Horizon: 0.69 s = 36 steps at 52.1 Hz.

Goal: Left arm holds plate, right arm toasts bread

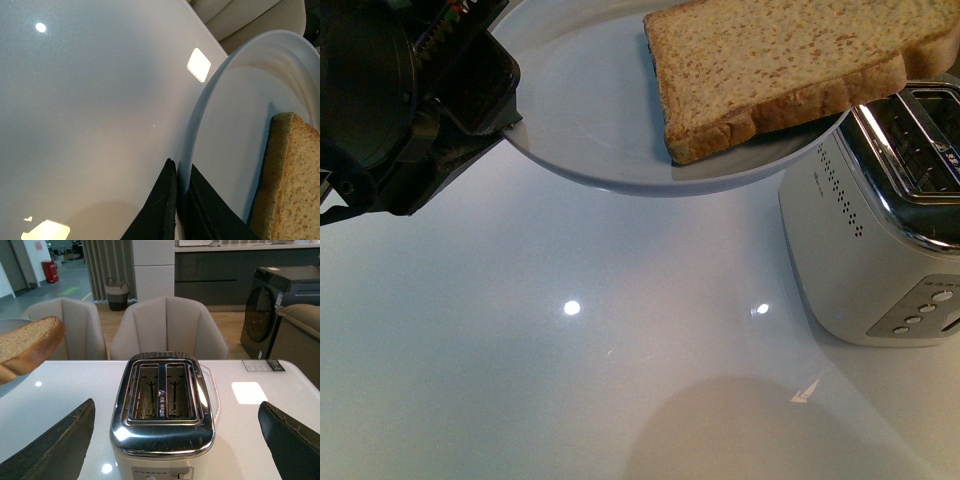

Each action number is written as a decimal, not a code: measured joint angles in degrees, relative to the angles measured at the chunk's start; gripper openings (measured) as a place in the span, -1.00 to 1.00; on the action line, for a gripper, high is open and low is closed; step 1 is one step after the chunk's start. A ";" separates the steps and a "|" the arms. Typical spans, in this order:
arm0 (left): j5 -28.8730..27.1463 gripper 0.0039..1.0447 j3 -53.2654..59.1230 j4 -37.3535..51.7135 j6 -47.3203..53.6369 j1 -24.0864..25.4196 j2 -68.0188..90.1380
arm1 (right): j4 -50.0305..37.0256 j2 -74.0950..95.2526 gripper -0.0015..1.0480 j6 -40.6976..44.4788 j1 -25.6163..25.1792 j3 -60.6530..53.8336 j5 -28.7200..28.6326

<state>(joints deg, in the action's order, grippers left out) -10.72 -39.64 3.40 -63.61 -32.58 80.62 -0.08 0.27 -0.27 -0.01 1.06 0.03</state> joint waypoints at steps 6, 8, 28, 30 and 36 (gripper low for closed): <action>-0.02 -0.95 0.00 0.00 0.00 0.00 0.00 | 0.00 0.00 0.83 0.00 0.00 0.00 -0.02; -0.02 -0.95 0.00 0.00 0.00 0.00 0.00 | 0.00 0.00 0.83 0.00 -0.02 0.00 0.00; 0.00 -0.95 0.00 0.00 -0.04 0.00 0.00 | 0.00 0.00 0.83 0.00 0.00 0.00 -0.02; -0.02 -0.95 0.00 0.00 -0.07 0.00 0.00 | 4.28 1.70 0.83 -1.60 1.11 1.38 4.02; -0.07 -0.95 -0.02 0.02 -0.09 0.00 -0.02 | 17.09 9.38 0.83 -7.87 3.28 5.55 12.72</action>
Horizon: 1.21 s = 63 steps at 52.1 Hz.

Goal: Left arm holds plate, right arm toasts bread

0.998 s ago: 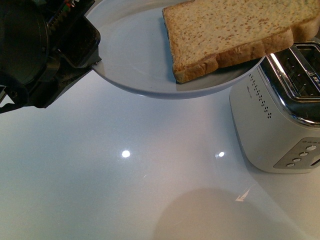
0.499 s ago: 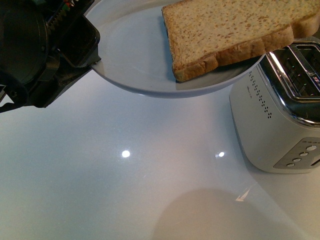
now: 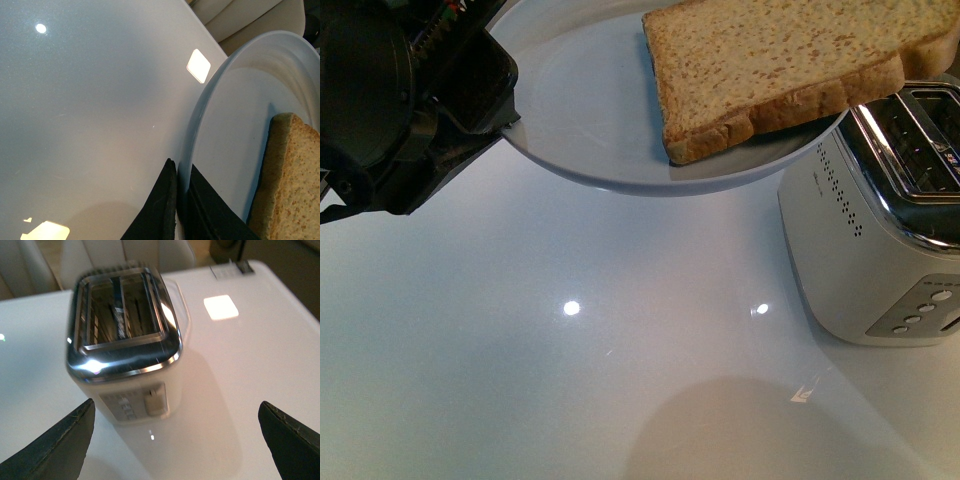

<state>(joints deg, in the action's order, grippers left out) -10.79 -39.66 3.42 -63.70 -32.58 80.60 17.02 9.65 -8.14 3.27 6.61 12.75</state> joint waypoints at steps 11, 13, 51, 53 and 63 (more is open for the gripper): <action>0.07 -0.95 0.00 -0.02 -0.04 -0.04 0.00 | -2.47 6.01 0.83 -5.88 -0.02 2.10 -2.12; 0.02 -0.95 0.00 -0.02 -0.04 -0.04 0.00 | -3.98 9.14 0.83 -7.80 -0.24 3.19 -3.65; 0.02 -0.95 0.02 -0.02 -0.04 -0.04 -0.02 | -28.98 48.89 0.83 -44.83 14.71 18.08 -18.21; 0.02 -0.95 0.00 -0.02 -0.04 -0.04 -0.02 | -30.69 49.96 0.83 -46.49 14.84 18.08 -19.17; 0.02 -0.95 0.00 -0.02 -0.04 -0.04 -0.02 | -37.79 55.21 0.83 -51.78 14.88 18.08 -21.90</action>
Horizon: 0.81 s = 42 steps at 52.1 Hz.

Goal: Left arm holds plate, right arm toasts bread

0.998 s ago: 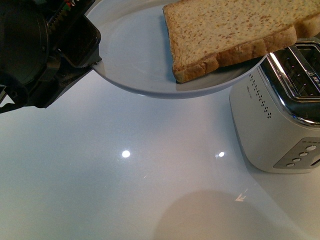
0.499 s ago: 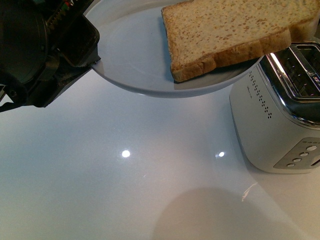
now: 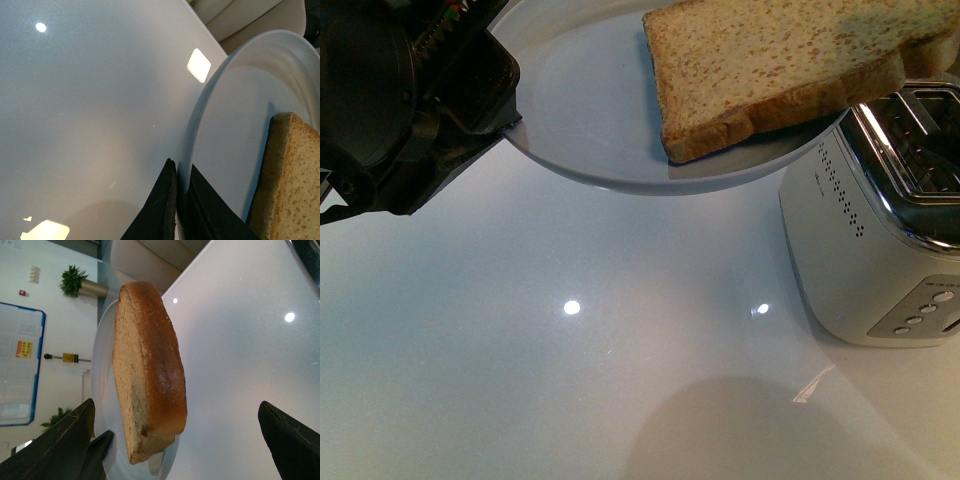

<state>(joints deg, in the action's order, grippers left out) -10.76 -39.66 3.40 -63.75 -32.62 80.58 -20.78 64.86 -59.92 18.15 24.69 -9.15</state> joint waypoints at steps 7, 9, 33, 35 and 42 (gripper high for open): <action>0.00 -0.95 0.00 0.00 0.00 0.00 0.02 | -2.34 2.10 0.80 -2.16 0.00 0.33 -0.46; 0.00 -0.95 0.00 0.00 0.00 0.00 0.00 | -2.51 2.21 0.74 -2.36 0.02 0.44 -0.48; -0.02 -0.95 0.00 0.00 0.00 0.00 0.02 | -4.76 4.09 -0.43 -6.29 1.03 0.72 -1.29; 0.00 -0.95 0.00 0.00 0.00 0.00 0.02 | -4.79 4.11 -0.56 -6.58 1.09 0.72 -1.33; -0.02 -0.95 0.00 0.00 0.00 0.00 0.02 | -4.61 4.09 -0.95 -6.88 1.07 0.72 -1.46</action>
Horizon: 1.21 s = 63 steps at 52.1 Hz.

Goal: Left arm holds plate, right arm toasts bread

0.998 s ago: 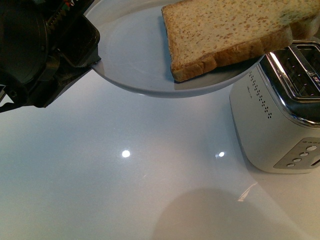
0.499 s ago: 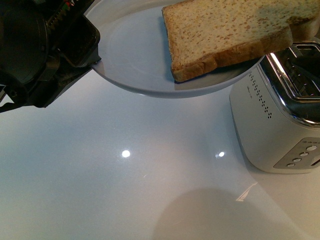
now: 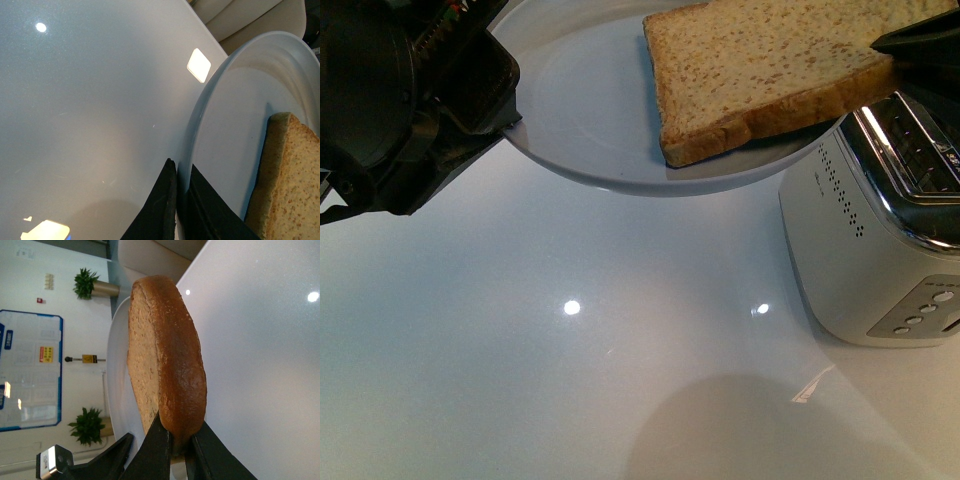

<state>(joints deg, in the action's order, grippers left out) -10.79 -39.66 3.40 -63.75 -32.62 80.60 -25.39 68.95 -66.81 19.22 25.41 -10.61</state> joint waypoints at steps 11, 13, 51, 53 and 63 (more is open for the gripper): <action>0.09 -0.95 0.00 0.00 0.00 0.00 0.00 | 2.45 -2.40 -0.95 0.42 -1.20 0.37 -0.81; 0.07 -0.95 0.00 0.00 0.00 0.00 -0.02 | 3.26 -3.48 -0.95 0.61 -1.73 0.79 -1.07; 0.04 -0.95 0.00 0.00 -0.22 0.00 -0.02 | 24.59 -16.04 -0.95 37.00 -15.30 18.99 11.30; 0.04 -0.95 0.00 0.00 -0.22 0.00 -0.02 | 24.06 -15.56 -0.95 40.17 -14.97 18.71 13.00; 0.07 -0.95 0.00 0.00 -0.22 0.00 -0.02 | 19.12 -12.57 -0.95 48.52 -12.61 14.36 18.71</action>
<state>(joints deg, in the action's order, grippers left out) -10.72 -39.66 3.40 -63.96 -32.62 80.58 -6.26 56.38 -18.28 6.61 39.77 8.10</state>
